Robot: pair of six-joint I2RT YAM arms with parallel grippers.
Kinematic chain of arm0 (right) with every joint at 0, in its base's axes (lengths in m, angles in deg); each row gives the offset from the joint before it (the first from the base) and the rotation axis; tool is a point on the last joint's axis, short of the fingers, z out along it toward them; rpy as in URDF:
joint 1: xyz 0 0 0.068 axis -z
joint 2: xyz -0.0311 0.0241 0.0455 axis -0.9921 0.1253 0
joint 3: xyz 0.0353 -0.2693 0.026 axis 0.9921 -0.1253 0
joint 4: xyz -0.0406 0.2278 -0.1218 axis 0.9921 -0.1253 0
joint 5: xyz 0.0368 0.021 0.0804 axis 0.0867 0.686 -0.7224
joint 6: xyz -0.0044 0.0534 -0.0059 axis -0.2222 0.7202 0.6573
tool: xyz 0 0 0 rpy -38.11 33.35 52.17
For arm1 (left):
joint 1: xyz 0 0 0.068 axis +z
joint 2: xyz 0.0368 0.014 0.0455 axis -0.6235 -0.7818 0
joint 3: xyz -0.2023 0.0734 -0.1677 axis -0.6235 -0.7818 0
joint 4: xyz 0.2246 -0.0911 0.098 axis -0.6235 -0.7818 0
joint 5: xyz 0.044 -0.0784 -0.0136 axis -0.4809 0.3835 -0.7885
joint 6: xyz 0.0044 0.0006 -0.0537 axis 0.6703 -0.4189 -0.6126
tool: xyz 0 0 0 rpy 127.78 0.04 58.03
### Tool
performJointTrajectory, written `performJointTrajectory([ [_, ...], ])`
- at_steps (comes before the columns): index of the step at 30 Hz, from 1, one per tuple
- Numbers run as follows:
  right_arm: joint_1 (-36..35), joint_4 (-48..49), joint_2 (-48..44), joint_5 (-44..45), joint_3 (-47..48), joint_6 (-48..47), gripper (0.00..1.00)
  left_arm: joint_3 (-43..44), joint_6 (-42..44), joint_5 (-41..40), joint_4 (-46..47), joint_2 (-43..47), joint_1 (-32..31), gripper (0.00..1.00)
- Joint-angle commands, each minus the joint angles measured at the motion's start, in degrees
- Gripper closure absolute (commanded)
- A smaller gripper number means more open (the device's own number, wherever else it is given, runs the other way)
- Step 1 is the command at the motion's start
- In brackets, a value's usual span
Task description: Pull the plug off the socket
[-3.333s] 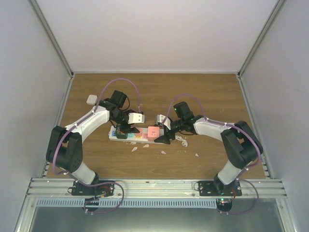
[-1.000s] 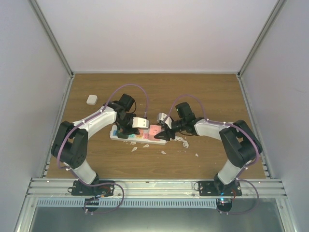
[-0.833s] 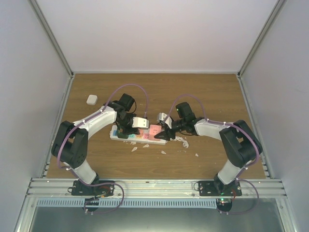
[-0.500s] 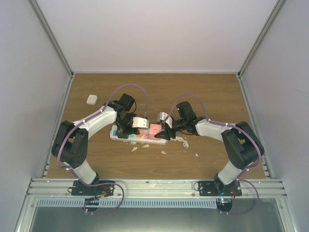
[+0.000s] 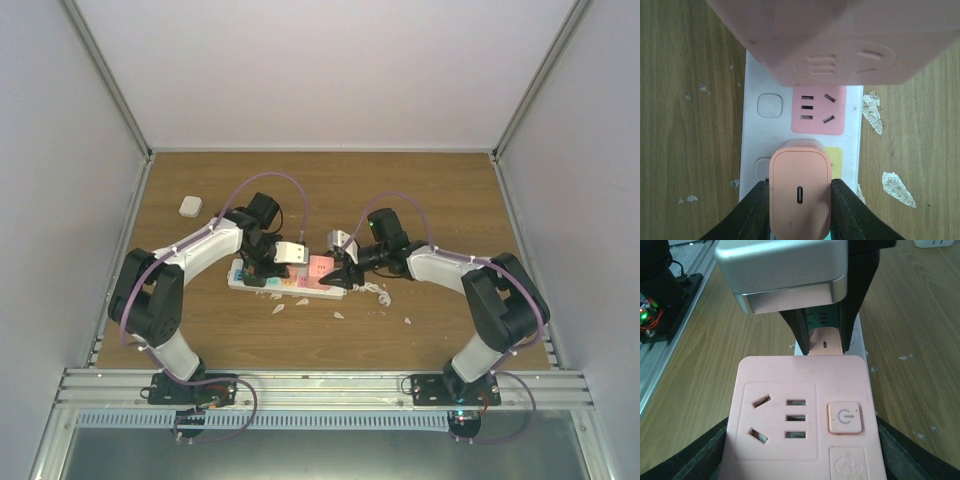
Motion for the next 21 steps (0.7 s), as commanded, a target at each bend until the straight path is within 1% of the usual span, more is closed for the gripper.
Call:
performJointTrajectory([
  [1,2.44,1.53,-1.84,-3.41,1.95,1.57,0.76,-0.49,-1.47,-2.14,0.60,-4.56,-0.44,0.70],
  [4,4.19,2.01,-2.32,-4.72,1.76,2.66,0.76,1.73,-1.82,1.37,-0.98,-3.70,0.38,0.59],
  [8,5.63,3.21,-3.30,-5.67,1.35,4.29,0.76,4.41,-1.85,4.26,-2.71,-2.66,0.86,0.35],
  [11,6.35,4.15,-3.80,-6.13,1.35,5.79,0.76,6.12,-1.96,6.44,-3.81,-1.76,1.06,0.23],
  [13,6.93,5.26,-4.17,-6.59,1.32,7.52,0.76,7.23,-2.36,8.33,-4.10,-0.90,1.20,0.18],
  [15,7.80,7.08,-4.72,-6.87,1.08,10.69,0.76,8.50,-3.21,9.48,-3.84,0.22,1.27,0.16],
  [18,8.80,10.16,-5.50,-6.88,1.03,15.82,0.76,10.17,-5.79,10.85,-2.05,1.78,1.37,0.16],
  [21,9.64,13.46,-6.32,-6.81,1.02,21.20,0.75,10.91,-9.77,11.72,1.98,3.91,1.38,0.15],
])
